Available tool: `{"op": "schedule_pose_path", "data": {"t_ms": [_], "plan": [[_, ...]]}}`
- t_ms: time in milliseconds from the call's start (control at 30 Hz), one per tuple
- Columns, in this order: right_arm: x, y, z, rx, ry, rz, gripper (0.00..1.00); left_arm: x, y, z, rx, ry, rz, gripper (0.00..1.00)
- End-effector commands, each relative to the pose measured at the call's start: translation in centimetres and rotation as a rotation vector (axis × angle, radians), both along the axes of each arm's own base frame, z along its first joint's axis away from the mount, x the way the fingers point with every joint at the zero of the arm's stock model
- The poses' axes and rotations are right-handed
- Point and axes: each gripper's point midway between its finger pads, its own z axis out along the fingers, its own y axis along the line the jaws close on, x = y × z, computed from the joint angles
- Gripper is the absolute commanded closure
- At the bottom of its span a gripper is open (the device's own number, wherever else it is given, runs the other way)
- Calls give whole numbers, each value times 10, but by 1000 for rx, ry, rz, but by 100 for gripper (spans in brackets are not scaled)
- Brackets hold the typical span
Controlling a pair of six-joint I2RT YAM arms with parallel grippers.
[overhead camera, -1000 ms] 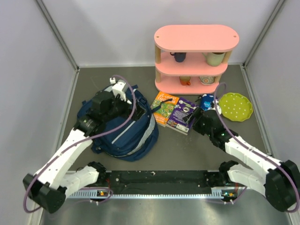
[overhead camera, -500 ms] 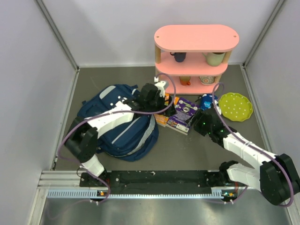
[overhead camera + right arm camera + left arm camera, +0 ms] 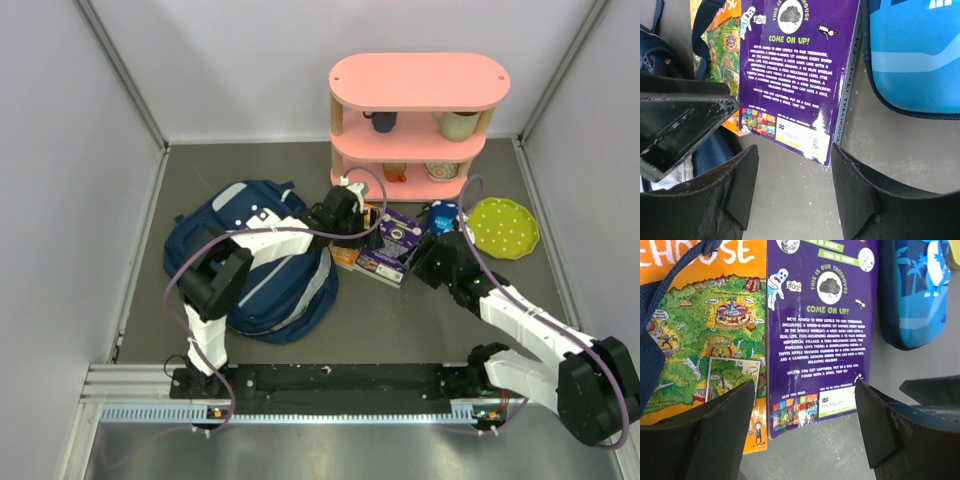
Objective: Pack the student bag
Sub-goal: Pick up the book from the center of the board.
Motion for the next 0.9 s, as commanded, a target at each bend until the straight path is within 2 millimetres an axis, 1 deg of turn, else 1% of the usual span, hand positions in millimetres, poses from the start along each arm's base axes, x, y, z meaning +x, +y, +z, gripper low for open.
{"op": "schedule_pose_path", "data": {"t_ms": [0, 33, 67, 133, 300, 500, 533, 633, 800, 867], "plan": [[0, -2, 2, 3, -17, 10, 42, 19, -17, 13, -52, -42, 39, 16], [0, -2, 2, 4, -18, 9, 43, 21, -19, 13, -54, -40, 37, 17], [-1, -3, 0, 2, -16, 8, 43, 21, -20, 7, -49, -28, 39, 18], [-2, -4, 0, 1, -18, 5, 44, 18, -23, 5, -59, -9, 29, 19], [-5, -8, -3, -9, -18, -7, 45, 12, -29, -9, -58, 30, 13, 26], [-9, -11, -6, -20, -12, -11, 47, 2, -27, -20, -43, 74, 13, 37], [-9, -11, -6, -21, -12, -12, 47, 0, -28, -22, -43, 85, 8, 38], [-10, -13, -5, -27, -18, -13, 48, -10, -30, -26, -40, 120, -19, 47], [-13, -21, -10, -58, -19, -34, 48, -23, -29, -38, -12, 153, -19, 53], [-10, -22, -9, -73, -22, -34, 48, -23, -28, -38, -12, 158, -2, 55]]}}
